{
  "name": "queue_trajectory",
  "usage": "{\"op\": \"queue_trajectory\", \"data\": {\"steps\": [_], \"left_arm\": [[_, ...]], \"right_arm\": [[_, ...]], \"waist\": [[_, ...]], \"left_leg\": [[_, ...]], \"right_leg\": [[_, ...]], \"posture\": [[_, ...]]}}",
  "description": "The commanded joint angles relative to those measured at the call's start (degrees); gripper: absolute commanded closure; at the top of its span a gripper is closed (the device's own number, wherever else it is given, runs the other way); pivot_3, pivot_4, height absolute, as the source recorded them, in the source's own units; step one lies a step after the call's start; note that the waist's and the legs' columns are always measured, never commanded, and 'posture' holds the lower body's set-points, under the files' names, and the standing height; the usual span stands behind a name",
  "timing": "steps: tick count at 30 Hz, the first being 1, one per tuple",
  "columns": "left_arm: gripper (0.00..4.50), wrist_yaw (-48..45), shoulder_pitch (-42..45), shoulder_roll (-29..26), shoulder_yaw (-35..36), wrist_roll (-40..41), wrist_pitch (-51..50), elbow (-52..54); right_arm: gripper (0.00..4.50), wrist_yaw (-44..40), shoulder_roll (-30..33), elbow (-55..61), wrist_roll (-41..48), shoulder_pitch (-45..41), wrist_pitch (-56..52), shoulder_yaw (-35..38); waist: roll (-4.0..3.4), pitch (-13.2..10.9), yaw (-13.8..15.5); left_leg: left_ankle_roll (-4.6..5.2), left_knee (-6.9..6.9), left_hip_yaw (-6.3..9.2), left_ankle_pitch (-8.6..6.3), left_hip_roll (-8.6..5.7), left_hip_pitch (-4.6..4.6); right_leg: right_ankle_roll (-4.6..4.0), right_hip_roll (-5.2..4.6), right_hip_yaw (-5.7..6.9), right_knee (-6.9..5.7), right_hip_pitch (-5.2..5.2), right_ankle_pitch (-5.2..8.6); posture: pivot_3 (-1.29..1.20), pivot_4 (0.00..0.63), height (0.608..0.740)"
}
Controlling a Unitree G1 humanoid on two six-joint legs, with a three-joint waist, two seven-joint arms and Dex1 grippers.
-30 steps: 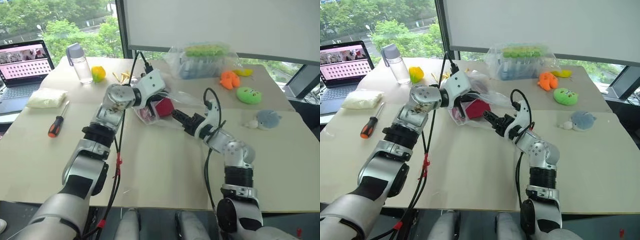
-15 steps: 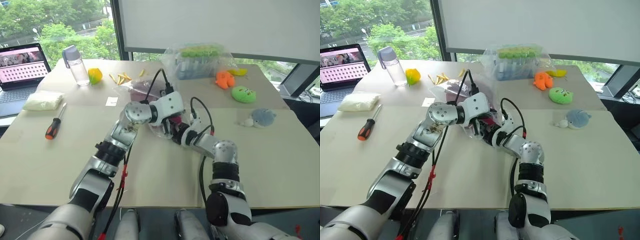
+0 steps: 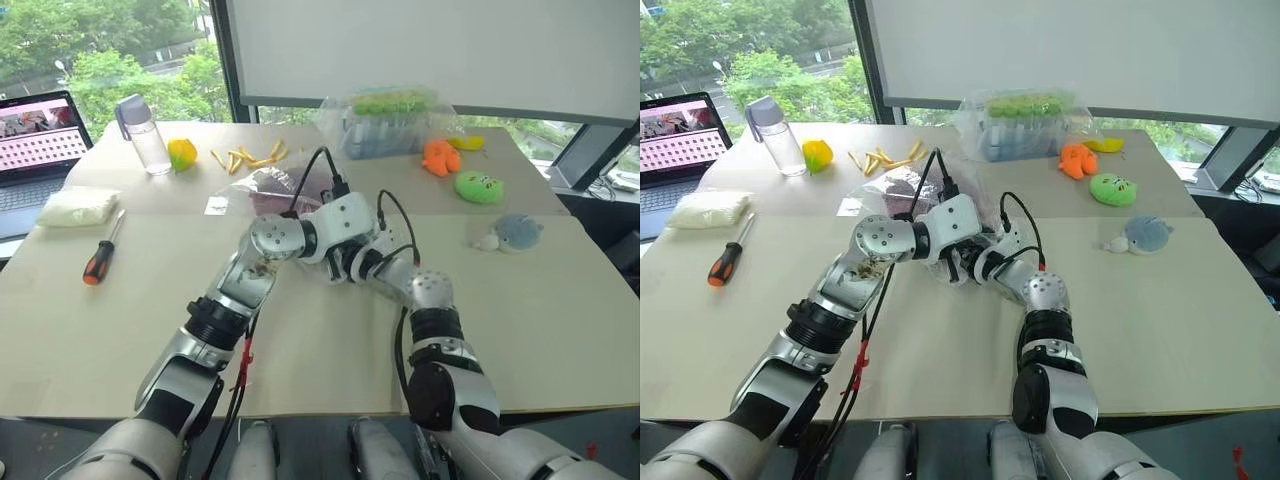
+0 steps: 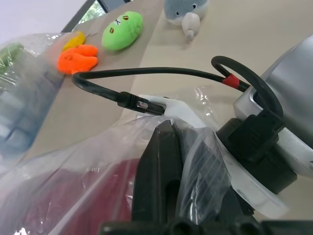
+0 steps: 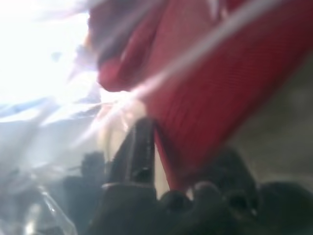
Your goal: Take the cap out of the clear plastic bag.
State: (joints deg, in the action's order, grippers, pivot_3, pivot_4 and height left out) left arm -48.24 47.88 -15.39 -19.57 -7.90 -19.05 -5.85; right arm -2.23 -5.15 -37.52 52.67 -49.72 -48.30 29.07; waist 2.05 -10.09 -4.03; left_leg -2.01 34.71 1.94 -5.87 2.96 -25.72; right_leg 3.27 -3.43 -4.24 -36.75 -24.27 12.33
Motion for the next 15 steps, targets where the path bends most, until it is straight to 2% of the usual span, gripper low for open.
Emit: {"op": "queue_trajectory", "data": {"steps": [1,6,12,15], "left_arm": [[4.5,0.39,0.02,-0.32,-2.12,-1.28,2.9,0.65],[4.5,1.63,-0.43,0.42,-1.51,-0.63,4.59,-1.83],[4.5,2.01,-1.1,1.18,-2.6,-0.57,6.74,-4.37],[4.5,2.35,-0.82,1.63,-3.55,-0.43,8.38,-6.13]], "right_arm": [[4.42,2.03,-0.57,5.26,1.62,-0.2,-1.95,0.18],[4.42,10.3,0.54,20.46,6.2,3.56,-12.24,0.09],[4.42,21.89,3.08,39.35,21.85,11.45,-24.04,1.71],[4.42,28.22,7.28,45.11,31.68,15.19,-26.47,0.52]], "waist": [[-0.02,-0.01,0.0],[-0.05,-0.03,0.39],[-0.06,-0.03,1.47],[-0.1,-0.05,1.56]], "left_leg": [[-0.04,0.0,0.0,-0.02,0.0,0.08],[0.0,-0.1,0.02,0.0,0.0,-0.07],[0.11,-0.12,0.07,-0.06,-0.02,-0.4],[0.12,-0.1,0.07,-0.06,-0.02,-0.42]], "right_leg": [[-0.35,-0.01,0.0,0.01,0.06,0.19],[-0.27,-0.02,0.02,0.02,-0.06,0.25],[-0.05,-0.05,0.1,0.2,-0.22,0.19],[-0.03,-0.06,0.1,0.25,-0.21,0.19]], "posture": [[0.0,0.15,0.74],[0.0,0.15,0.74],[0.0,0.15,0.74],[0.0,0.15,0.74]]}}
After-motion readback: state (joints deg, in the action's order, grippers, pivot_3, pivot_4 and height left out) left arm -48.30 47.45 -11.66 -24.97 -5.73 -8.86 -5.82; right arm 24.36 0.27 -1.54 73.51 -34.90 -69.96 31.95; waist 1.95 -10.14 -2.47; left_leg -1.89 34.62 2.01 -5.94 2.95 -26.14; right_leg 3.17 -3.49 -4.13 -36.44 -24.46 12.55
